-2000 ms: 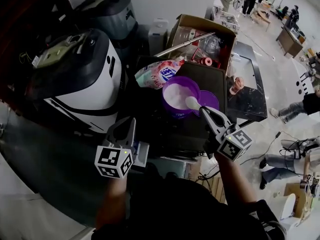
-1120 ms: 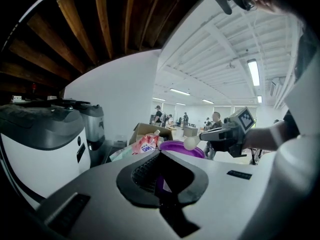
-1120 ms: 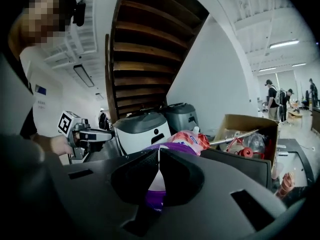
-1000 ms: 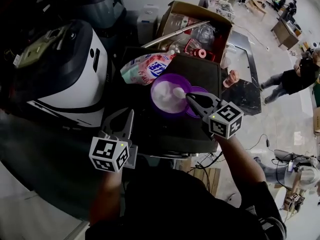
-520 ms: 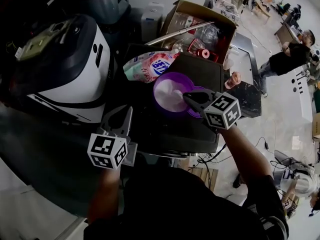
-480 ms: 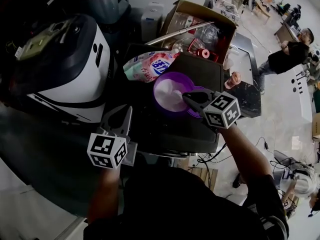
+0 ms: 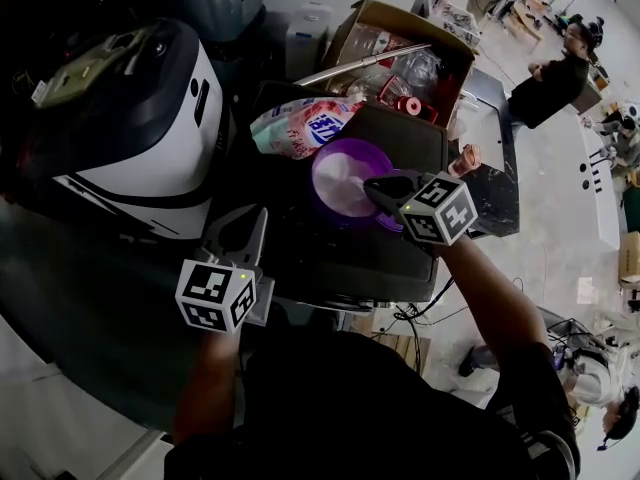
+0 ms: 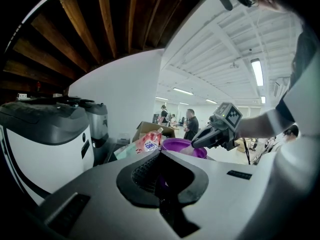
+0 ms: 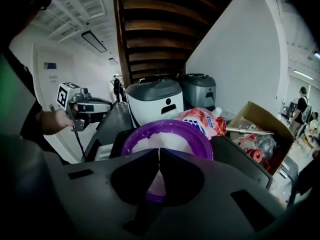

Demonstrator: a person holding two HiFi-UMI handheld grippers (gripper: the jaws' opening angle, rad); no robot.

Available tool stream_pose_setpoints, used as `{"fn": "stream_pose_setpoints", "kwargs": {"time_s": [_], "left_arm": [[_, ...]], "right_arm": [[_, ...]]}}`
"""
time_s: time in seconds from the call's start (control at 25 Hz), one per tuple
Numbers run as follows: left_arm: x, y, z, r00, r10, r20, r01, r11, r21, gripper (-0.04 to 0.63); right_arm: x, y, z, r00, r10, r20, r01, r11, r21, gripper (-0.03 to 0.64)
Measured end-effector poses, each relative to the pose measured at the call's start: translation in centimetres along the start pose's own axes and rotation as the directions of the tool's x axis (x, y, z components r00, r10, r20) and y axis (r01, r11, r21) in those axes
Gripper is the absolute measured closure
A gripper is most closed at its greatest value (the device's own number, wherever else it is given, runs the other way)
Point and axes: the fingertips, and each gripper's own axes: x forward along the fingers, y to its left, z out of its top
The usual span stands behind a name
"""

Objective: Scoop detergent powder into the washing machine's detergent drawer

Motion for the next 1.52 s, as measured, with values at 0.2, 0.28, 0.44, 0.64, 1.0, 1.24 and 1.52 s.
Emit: {"fn": "stream_pose_setpoints", "kwargs": {"time_s": [0.2, 0.28, 0.44, 0.64, 1.0, 1.24, 1.52], "left_arm": [[-0.4, -0.2, -0.5, 1.000, -0.005, -0.003, 0.005, 1.000, -0.003, 0.588], [-0.6, -0.2, -0.8, 1.000, -0.004, -0.005, 0.004, 1.000, -0.006, 0.588], [-0.9, 0.1, -1.1, 1.000, -0.001, -0.009, 0.001, 1.000, -0.015, 0.588], [-1.0, 0.2, -1.3, 1.000, -0.007, -0.012, 0.007, 1.000, -0.022, 0.588], [-0.6, 0.3, -1.1, 1.000, -0.021, -0.005, 0.021, 0.999, -0.027, 0.588], [-0.4, 0.1, -1.0, 1.000, -0.030, -0.002, 0.029, 0.999, -0.027, 0.588], [-0.3, 0.3, -0.9, 1.000, -0.028, -0.003, 0.028, 0.999, -0.032, 0.588]], "right_arm": [[0.7, -0.7, 0.1, 0.999, -0.026, -0.018, 0.026, 1.000, -0.003, 0.595], [1.0, -0.8, 0.1, 0.999, -0.029, -0.021, 0.029, 1.000, -0.004, 0.595], [1.1, -0.9, 0.1, 0.999, -0.028, -0.031, 0.028, 1.000, -0.001, 0.595], [0.9, -0.5, -0.5, 0.998, 0.007, -0.067, -0.008, 1.000, -0.007, 0.595], [0.7, 0.8, -1.2, 0.990, 0.081, -0.116, -0.078, 0.997, 0.030, 0.595], [0.7, 1.5, -1.3, 0.987, 0.118, -0.111, -0.110, 0.991, 0.077, 0.595], [0.7, 1.7, -1.2, 0.984, 0.142, -0.108, -0.129, 0.985, 0.117, 0.596]]}}
